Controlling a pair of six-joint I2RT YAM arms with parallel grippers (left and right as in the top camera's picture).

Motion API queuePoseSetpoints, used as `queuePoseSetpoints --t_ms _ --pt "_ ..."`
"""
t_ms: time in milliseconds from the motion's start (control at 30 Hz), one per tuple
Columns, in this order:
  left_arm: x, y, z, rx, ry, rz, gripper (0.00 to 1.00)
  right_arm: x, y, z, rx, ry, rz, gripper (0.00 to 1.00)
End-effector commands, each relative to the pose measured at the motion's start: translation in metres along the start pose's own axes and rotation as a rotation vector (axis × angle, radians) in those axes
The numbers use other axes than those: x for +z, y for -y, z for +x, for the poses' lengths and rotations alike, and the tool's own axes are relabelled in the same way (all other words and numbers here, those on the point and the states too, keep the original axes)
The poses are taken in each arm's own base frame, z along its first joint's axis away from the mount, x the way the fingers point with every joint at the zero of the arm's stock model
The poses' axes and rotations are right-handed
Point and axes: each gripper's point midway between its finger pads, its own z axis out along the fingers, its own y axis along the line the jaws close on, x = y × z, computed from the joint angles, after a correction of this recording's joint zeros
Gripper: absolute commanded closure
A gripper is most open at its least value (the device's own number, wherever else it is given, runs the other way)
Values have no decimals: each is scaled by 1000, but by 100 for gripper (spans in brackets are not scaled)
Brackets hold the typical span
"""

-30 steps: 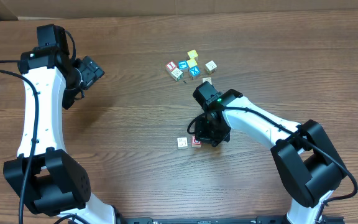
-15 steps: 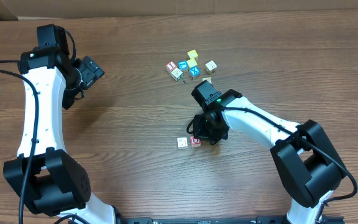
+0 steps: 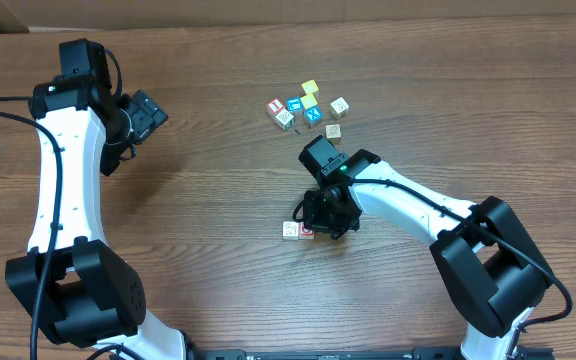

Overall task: Flip 3 blocks
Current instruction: 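Open the right gripper and move it back over the block cluster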

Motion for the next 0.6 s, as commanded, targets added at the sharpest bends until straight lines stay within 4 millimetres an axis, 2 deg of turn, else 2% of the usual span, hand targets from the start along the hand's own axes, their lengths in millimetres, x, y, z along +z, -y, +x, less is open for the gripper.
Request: queuePoseSetpoints --t_ms 0,133,167,200,267,333,367,467,500,567 --pt "-1 2 -4 8 11 1 0 -7 -2 -1 -1 25 -3 95" --pt "-1 2 -4 8 12 1 0 -20 -6 -14 -16 59 -4 94" --pt "-1 2 -4 8 11 1 0 -29 -9 -20 -34 70 -12 92" --pt "-1 2 -4 8 11 1 0 -46 -13 -31 -52 91 -14 89" --pt "-1 2 -4 8 12 1 0 -63 -16 -40 -73 110 -15 85" --pt "-1 2 -4 8 12 1 0 -91 -23 -54 -127 148 -32 73" --pt "-1 2 -4 8 12 1 0 -101 -26 -60 -146 167 -41 61" --pt "-1 2 -4 8 12 1 0 -129 -34 -81 -190 243 -72 33" --pt "-1 2 -4 8 12 1 0 -136 -33 -91 -187 286 -69 27" --pt "-1 2 -4 8 12 1 0 -142 -30 -107 -194 347 -55 24"
